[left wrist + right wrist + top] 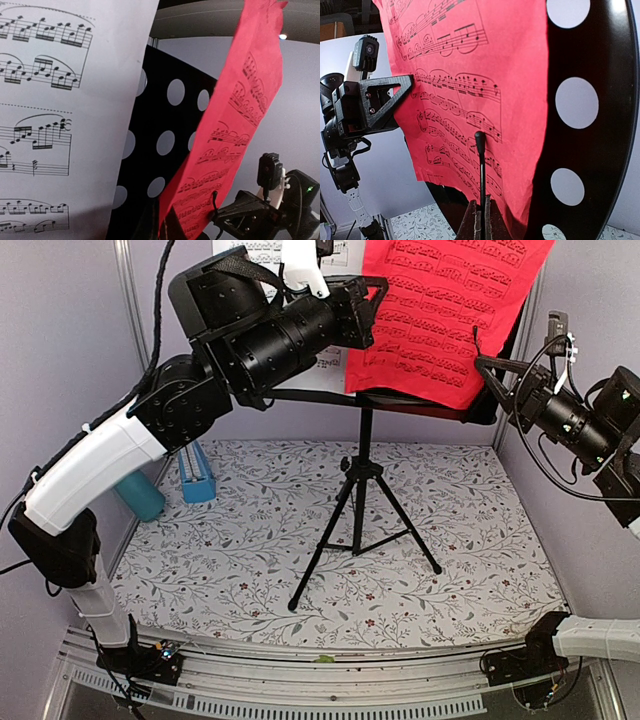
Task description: Set up the instrument practice props
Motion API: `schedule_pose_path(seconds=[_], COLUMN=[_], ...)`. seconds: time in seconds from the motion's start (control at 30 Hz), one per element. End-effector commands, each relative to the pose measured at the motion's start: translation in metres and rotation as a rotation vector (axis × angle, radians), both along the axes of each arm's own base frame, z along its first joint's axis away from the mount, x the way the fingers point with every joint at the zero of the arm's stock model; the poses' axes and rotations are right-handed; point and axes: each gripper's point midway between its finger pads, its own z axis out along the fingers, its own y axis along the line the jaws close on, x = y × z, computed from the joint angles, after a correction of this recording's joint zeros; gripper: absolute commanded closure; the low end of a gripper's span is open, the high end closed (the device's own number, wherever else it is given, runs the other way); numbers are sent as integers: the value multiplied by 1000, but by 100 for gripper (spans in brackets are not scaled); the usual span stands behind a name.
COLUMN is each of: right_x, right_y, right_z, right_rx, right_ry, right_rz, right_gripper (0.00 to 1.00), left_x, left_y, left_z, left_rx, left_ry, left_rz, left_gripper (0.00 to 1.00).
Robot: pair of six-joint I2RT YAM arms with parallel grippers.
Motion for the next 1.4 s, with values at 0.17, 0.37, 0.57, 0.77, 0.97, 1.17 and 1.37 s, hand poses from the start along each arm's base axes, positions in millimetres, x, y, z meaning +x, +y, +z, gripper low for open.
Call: schedule_pose_path(seconds=[0.17, 0.37, 0.57, 0.77, 0.97, 1.17, 1.37], right_x=[2, 4, 4, 4, 4, 5, 4], right_y=[-4, -3, -4, -4, -4, 0, 3], right_z=[12, 12, 14, 17, 21, 22, 26], right_rx=[47, 54, 73, 95, 123, 135, 146], right_ry=[7, 15, 19, 20, 14, 15, 5], right_rz=[-18, -20, -14, -15, -13, -2, 2], right_gripper=[100, 100, 100, 100, 100, 100, 100], left_x=[-2, -2, -1, 3, 9, 13, 15], left_y=[5, 6, 6, -5, -5, -6, -12], left_z=[4, 4, 4, 1, 2, 1, -4], left_rx=[-97, -115, -119, -89, -83, -68, -53], left_ry=[86, 110, 114, 118, 113, 119, 129], left_rz=[-94, -157, -180, -200, -190, -198, -217], left_gripper=[100, 100, 100, 100, 100, 100, 100])
